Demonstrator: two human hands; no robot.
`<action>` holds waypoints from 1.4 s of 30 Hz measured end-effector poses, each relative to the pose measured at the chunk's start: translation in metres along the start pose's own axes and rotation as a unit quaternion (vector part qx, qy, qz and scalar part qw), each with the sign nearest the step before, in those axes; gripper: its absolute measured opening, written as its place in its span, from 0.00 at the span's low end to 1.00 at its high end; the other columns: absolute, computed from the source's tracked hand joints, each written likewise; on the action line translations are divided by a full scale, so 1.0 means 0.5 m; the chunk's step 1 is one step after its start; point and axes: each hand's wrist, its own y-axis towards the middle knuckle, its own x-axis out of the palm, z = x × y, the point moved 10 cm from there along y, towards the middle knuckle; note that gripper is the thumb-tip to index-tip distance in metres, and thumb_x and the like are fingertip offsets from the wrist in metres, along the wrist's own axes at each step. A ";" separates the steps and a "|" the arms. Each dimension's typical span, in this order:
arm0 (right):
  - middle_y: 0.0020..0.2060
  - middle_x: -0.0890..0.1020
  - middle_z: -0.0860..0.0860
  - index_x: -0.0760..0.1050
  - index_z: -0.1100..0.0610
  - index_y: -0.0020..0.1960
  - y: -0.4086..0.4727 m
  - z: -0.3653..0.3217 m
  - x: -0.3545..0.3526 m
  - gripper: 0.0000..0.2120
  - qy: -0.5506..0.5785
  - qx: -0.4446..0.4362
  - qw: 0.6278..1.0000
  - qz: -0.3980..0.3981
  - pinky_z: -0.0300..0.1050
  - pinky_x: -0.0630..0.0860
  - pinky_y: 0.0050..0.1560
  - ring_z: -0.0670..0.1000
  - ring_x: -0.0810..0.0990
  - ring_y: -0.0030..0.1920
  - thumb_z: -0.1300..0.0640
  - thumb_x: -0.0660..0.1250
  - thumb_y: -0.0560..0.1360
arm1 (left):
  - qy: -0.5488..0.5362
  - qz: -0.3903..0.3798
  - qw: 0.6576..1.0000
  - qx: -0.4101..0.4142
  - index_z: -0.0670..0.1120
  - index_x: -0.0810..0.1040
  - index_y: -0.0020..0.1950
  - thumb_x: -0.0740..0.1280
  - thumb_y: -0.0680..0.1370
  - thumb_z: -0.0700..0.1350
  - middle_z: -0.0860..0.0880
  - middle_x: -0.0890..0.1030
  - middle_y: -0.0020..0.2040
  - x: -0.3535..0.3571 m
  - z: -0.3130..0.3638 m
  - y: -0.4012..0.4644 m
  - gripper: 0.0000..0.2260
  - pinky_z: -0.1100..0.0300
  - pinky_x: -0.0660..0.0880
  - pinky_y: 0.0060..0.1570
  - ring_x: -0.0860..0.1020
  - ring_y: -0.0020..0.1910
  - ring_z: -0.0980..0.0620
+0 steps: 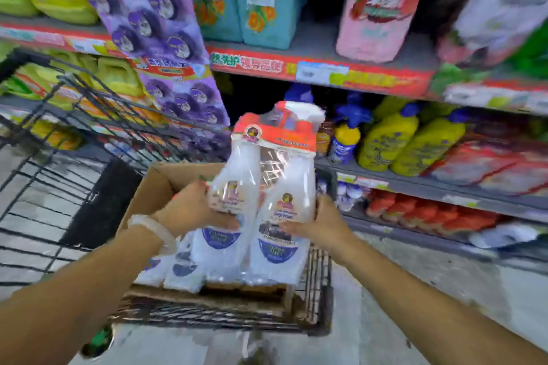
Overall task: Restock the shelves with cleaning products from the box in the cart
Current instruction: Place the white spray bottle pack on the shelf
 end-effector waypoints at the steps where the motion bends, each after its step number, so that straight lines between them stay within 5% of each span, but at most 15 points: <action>1: 0.53 0.81 0.54 0.69 0.59 0.58 -0.042 -0.017 -0.075 0.37 0.000 -0.018 0.999 0.030 0.52 0.78 0.54 0.53 0.80 0.53 0.51 0.82 0.55 | -0.002 0.017 1.000 0.017 0.48 0.79 0.44 0.81 0.61 0.40 0.53 0.84 0.39 0.022 0.060 -0.014 0.17 0.59 0.77 0.43 0.80 0.38 0.63; 3: 0.54 0.80 0.54 0.68 0.60 0.59 -0.125 -0.038 -0.227 0.33 -0.004 -0.058 0.995 0.085 0.49 0.77 0.53 0.53 0.80 0.54 0.57 0.81 0.60 | -0.011 0.052 0.998 0.043 0.43 0.76 0.47 0.82 0.59 0.43 0.51 0.82 0.42 0.077 0.191 -0.050 0.22 0.60 0.75 0.38 0.79 0.39 0.58; 6: 0.53 0.79 0.53 0.67 0.58 0.58 -0.274 -0.051 -0.461 0.32 -0.033 -0.102 0.979 0.172 0.52 0.76 0.54 0.53 0.79 0.53 0.56 0.81 0.61 | -0.013 0.053 0.991 0.123 0.42 0.78 0.39 0.84 0.54 0.48 0.55 0.82 0.31 0.201 0.404 -0.097 0.22 0.63 0.76 0.36 0.76 0.30 0.65; 9: 0.50 0.78 0.52 0.67 0.58 0.57 -0.441 -0.049 -0.680 0.31 -0.048 -0.130 0.957 0.253 0.48 0.75 0.49 0.52 0.78 0.50 0.56 0.80 0.61 | -0.010 0.048 0.981 0.187 0.41 0.79 0.46 0.82 0.46 0.58 0.50 0.84 0.40 0.327 0.607 -0.145 0.35 0.56 0.78 0.41 0.81 0.38 0.55; 12: 0.49 0.78 0.50 0.68 0.57 0.57 -0.600 -0.032 -0.868 0.31 -0.030 -0.147 0.932 0.329 0.47 0.78 0.47 0.50 0.79 0.48 0.57 0.81 0.61 | -0.018 0.021 0.963 0.268 0.43 0.76 0.50 0.82 0.50 0.57 0.51 0.83 0.44 0.457 0.813 -0.213 0.35 0.59 0.77 0.40 0.81 0.41 0.55; 17: 0.41 0.75 0.44 0.66 0.55 0.56 -0.817 0.021 -1.100 0.26 0.017 -0.167 0.893 0.418 0.27 0.73 0.31 0.44 0.76 0.40 0.64 0.77 0.65 | -0.020 0.023 0.933 0.359 0.44 0.68 0.50 0.83 0.56 0.50 0.54 0.74 0.42 0.627 1.086 -0.341 0.32 0.60 0.68 0.34 0.76 0.43 0.51; 25: 0.49 0.81 0.52 0.69 0.57 0.61 -1.089 0.080 -1.453 0.28 0.024 -0.175 0.816 0.550 0.38 0.77 0.35 0.48 0.81 0.44 0.63 0.77 0.65 | -0.033 -0.026 0.859 0.510 0.45 0.68 0.50 0.83 0.56 0.50 0.52 0.76 0.43 0.902 1.486 -0.474 0.32 0.54 0.73 0.42 0.76 0.44 0.50; 29: 0.44 0.81 0.47 0.70 0.55 0.58 -1.172 0.065 -1.650 0.23 0.013 -0.211 0.781 0.588 0.31 0.74 0.28 0.43 0.79 0.39 0.64 0.75 0.68 | -0.039 -0.028 0.823 0.565 0.45 0.70 0.49 0.82 0.54 0.55 0.50 0.78 0.46 1.016 1.701 -0.492 0.32 0.54 0.73 0.40 0.77 0.45 0.50; 35: 0.45 0.84 0.51 0.73 0.55 0.59 -1.243 -0.030 -1.977 0.23 -0.028 -0.244 0.750 0.614 0.49 0.80 0.44 0.51 0.83 0.44 0.62 0.76 0.67 | -0.082 -0.003 0.789 0.609 0.45 0.70 0.47 0.82 0.57 0.54 0.48 0.78 0.48 1.106 2.029 -0.512 0.29 0.56 0.71 0.40 0.77 0.47 0.48; 42: 0.48 0.82 0.52 0.74 0.55 0.61 -1.268 -0.112 -2.235 0.24 -0.047 -0.324 0.712 0.621 0.50 0.80 0.47 0.53 0.82 0.48 0.65 0.74 0.68 | -0.136 0.051 0.757 0.637 0.44 0.69 0.50 0.82 0.55 0.52 0.47 0.79 0.50 1.166 2.280 -0.500 0.32 0.48 0.77 0.50 0.79 0.48 0.47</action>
